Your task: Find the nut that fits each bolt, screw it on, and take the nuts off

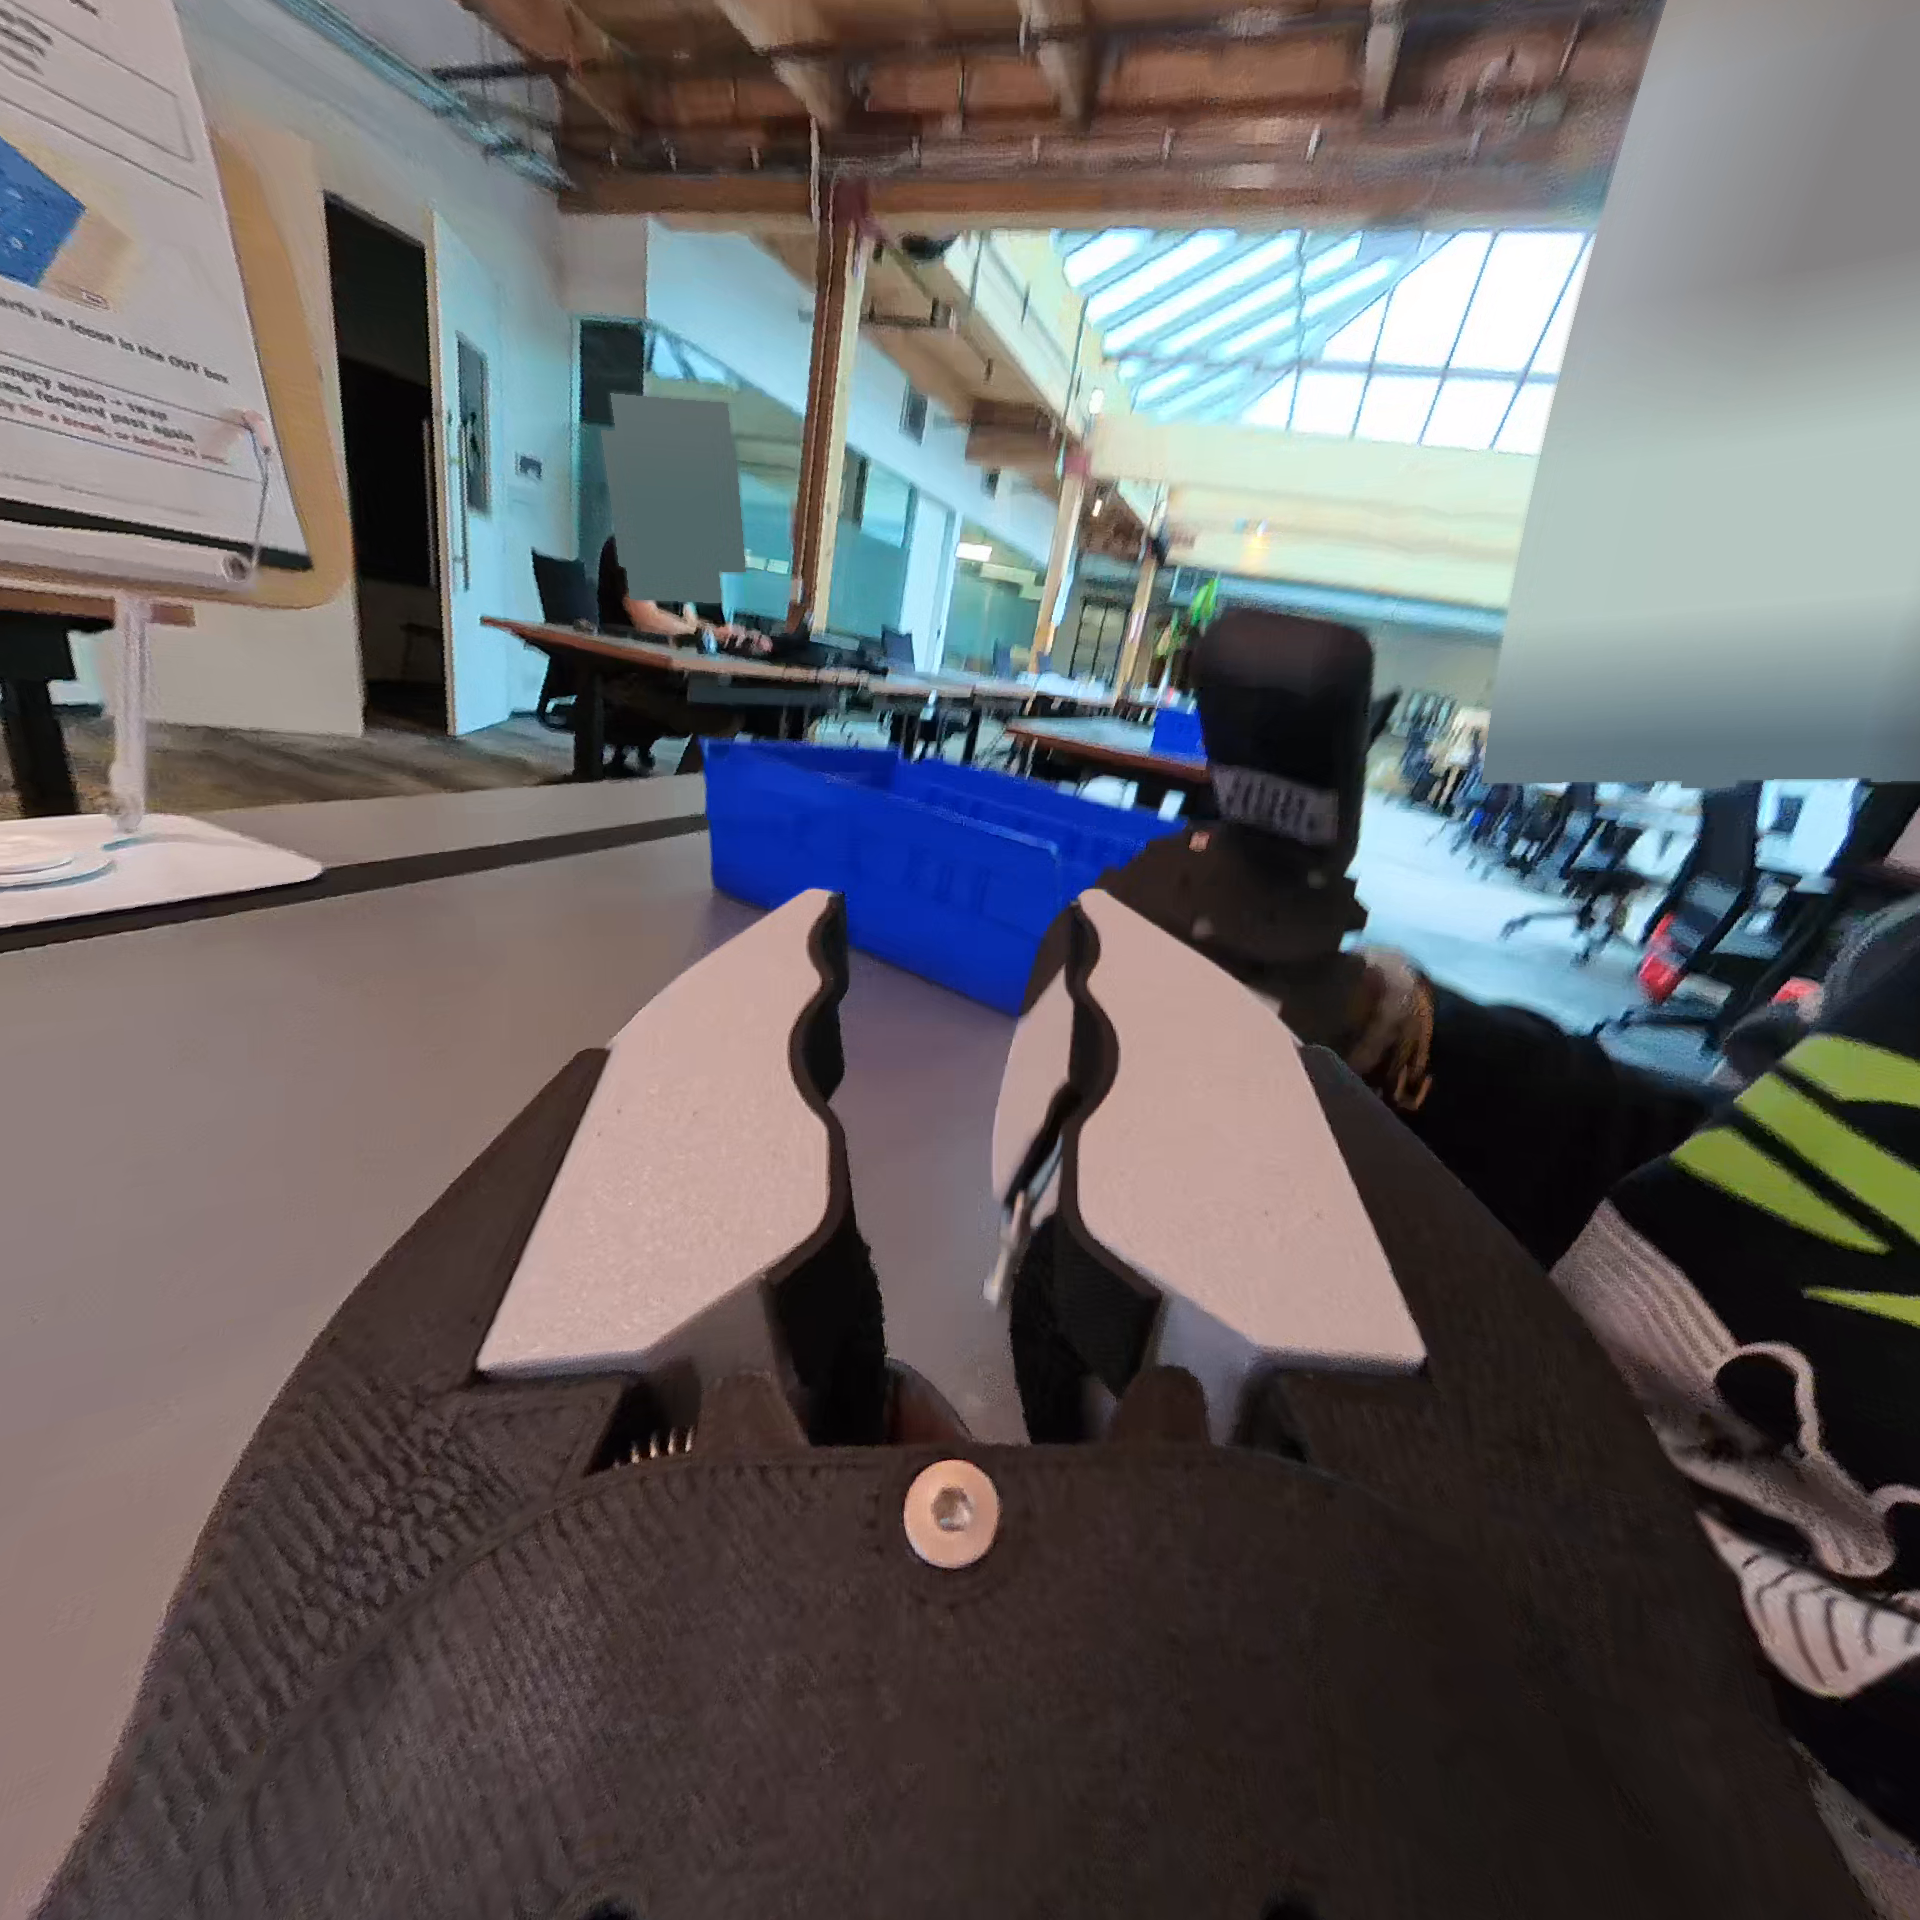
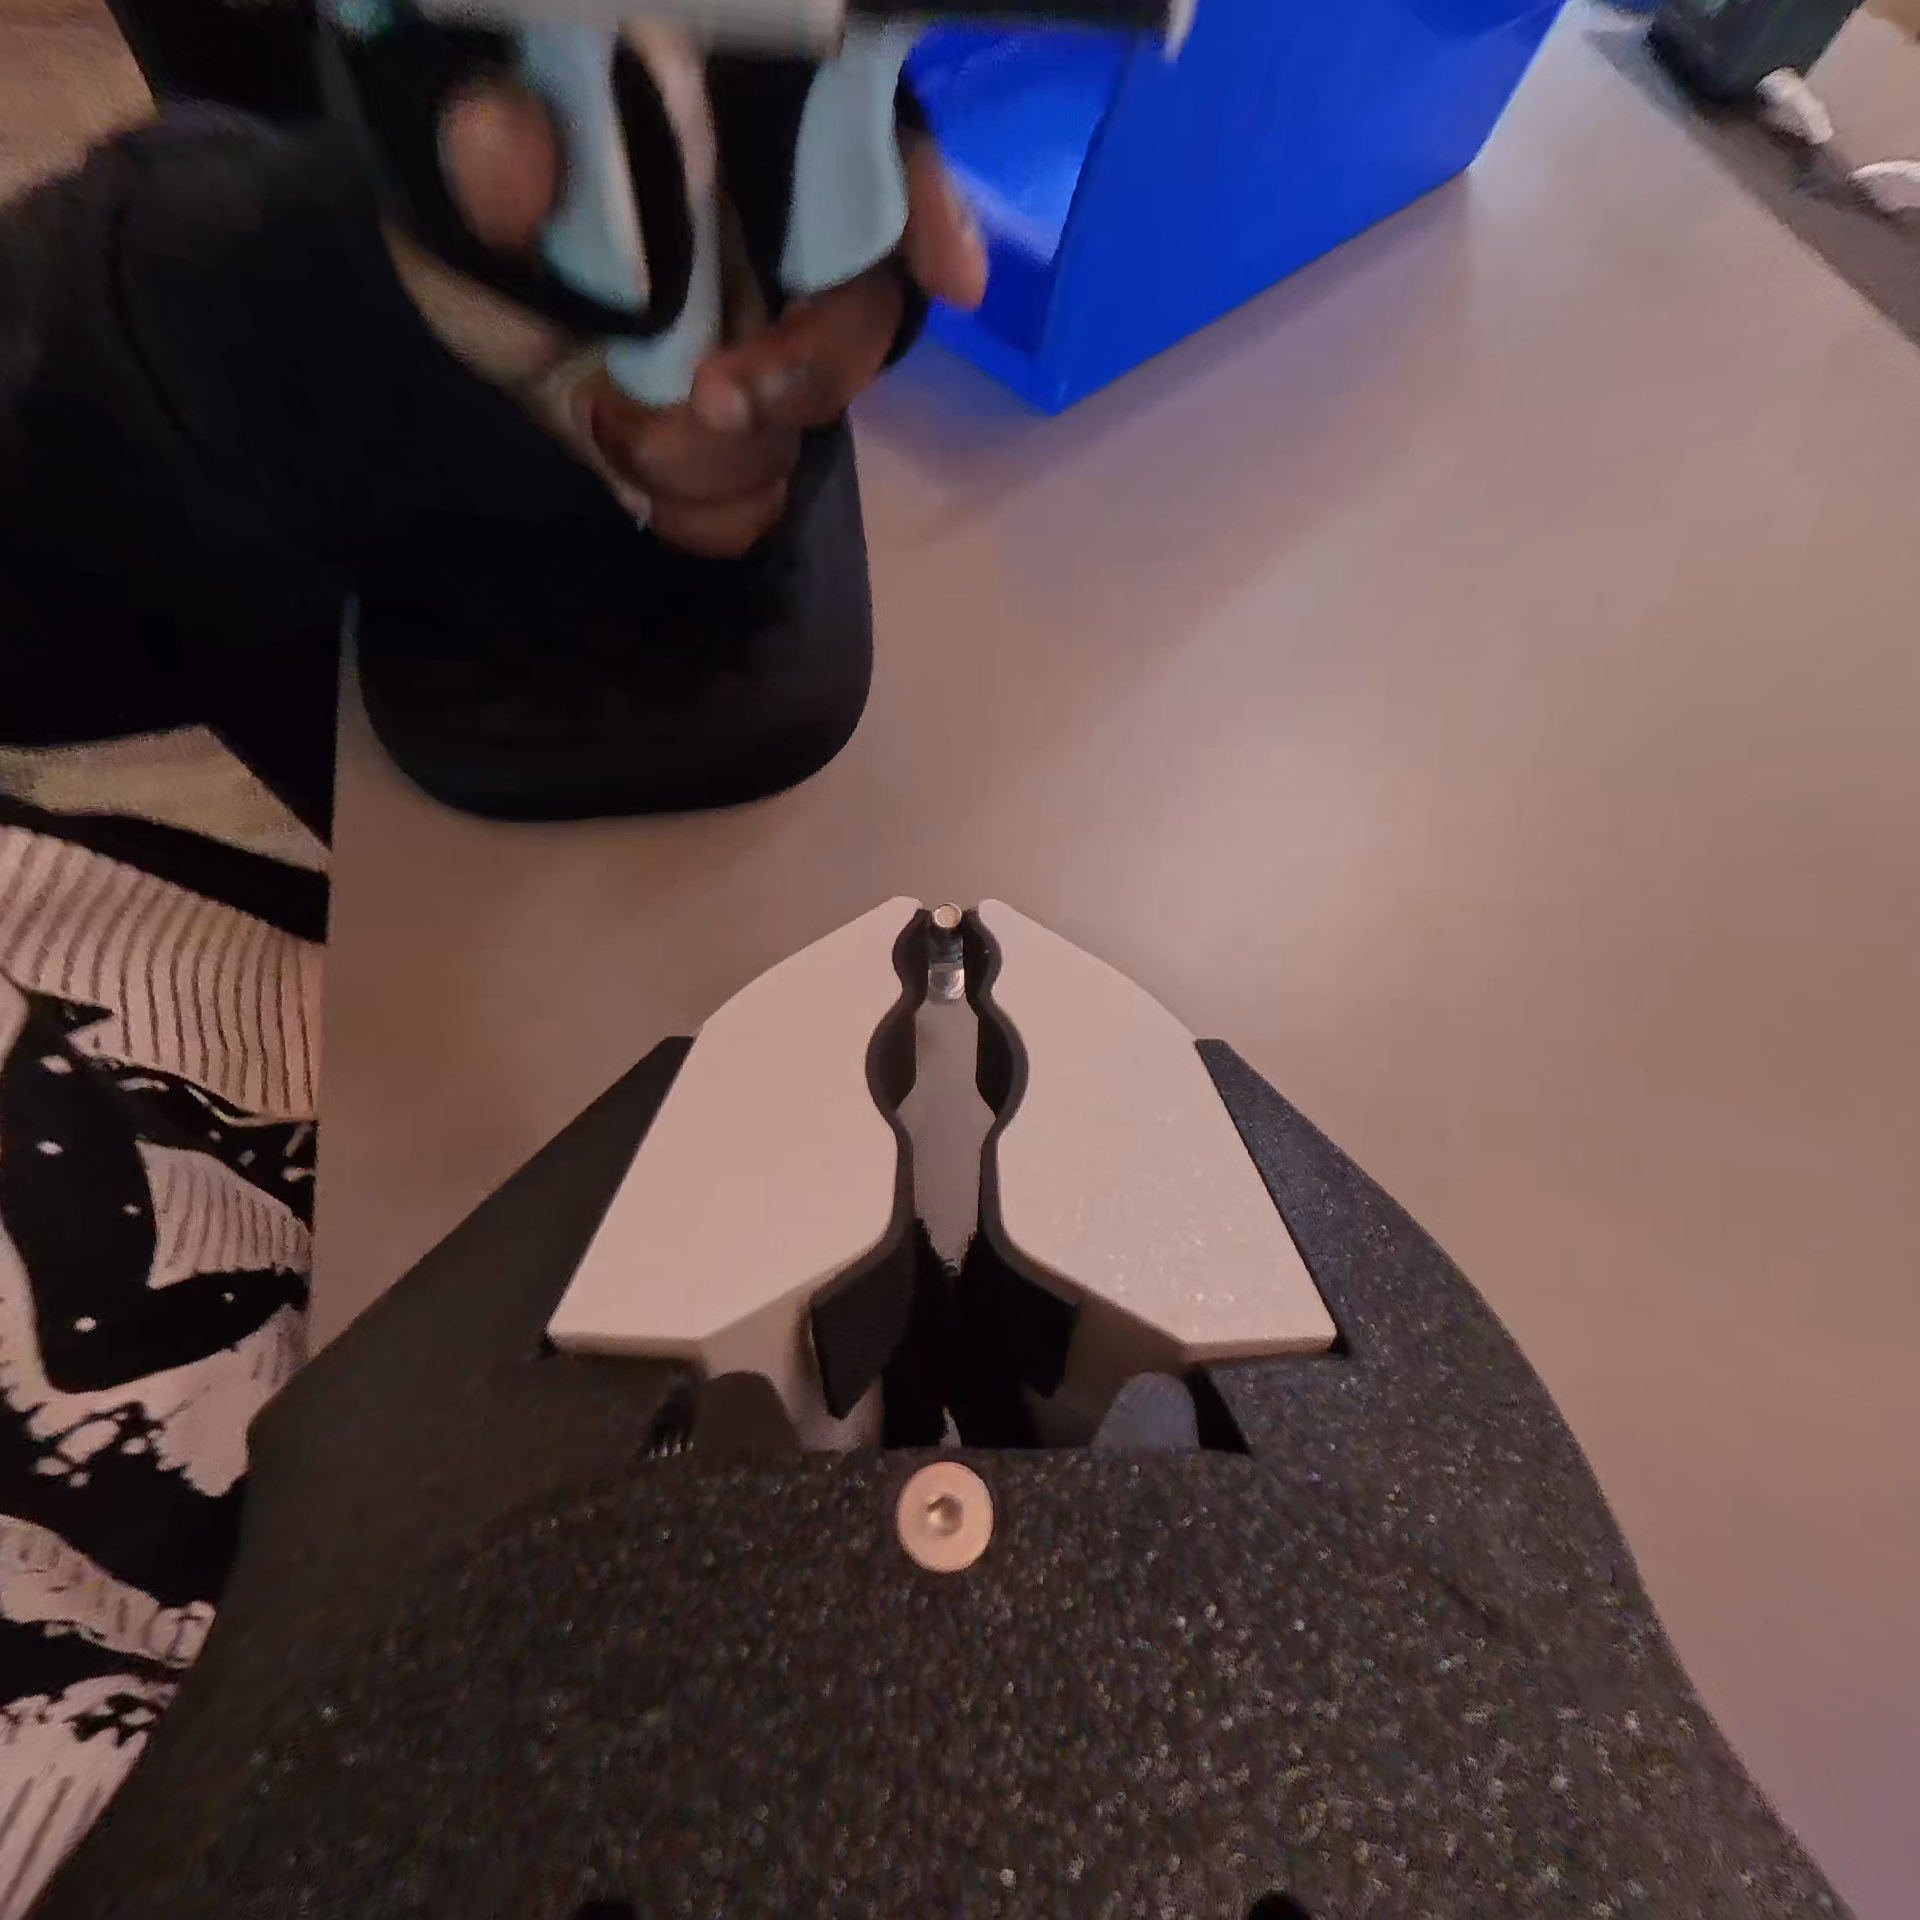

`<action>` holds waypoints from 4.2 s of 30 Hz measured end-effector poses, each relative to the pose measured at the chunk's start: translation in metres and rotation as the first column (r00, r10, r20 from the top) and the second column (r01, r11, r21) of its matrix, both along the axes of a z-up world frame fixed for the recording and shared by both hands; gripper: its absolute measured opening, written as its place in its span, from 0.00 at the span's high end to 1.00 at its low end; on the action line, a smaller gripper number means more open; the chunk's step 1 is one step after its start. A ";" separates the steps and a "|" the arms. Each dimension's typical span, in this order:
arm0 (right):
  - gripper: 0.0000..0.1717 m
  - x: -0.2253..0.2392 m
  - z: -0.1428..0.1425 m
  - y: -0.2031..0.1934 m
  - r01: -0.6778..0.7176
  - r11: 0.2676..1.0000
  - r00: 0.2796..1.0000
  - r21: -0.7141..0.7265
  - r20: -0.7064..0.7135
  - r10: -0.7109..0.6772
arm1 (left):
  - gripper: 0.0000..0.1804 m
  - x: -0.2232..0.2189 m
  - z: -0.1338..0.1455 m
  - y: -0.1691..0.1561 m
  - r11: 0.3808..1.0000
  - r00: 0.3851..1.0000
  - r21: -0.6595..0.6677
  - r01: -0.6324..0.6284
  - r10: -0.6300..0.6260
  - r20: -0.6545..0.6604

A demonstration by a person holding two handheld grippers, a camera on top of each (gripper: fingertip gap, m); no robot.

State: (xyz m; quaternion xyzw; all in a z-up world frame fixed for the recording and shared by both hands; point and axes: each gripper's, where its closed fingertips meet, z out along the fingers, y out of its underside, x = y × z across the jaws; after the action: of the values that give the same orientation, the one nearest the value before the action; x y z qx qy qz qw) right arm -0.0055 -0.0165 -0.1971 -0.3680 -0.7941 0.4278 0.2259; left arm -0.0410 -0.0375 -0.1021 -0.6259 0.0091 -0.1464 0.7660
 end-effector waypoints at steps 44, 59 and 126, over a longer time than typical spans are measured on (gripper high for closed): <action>0.66 0.019 0.107 -0.001 0.020 0.891 0.920 -0.453 -0.340 -0.193 | 0.95 0.093 -0.019 0.044 0.981 0.978 -0.084 0.174 -0.182 -0.105; 0.69 0.034 0.098 0.019 0.035 0.926 0.904 -0.375 -0.382 -0.190 | 0.95 0.101 -0.022 0.043 0.968 0.964 -0.094 0.233 -0.243 -0.105; 0.76 0.044 0.104 0.004 -0.103 0.888 0.900 -0.448 -0.421 -0.108 | 0.95 0.110 -0.034 0.047 0.951 0.950 -0.167 0.259 -0.282 -0.136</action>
State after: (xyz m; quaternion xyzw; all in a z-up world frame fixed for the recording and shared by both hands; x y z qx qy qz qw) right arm 0.0386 -0.0123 -0.0934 -0.3071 -0.5987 0.6743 0.3042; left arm 0.0693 0.0095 -0.1363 -0.6832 0.1447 -0.2004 0.6871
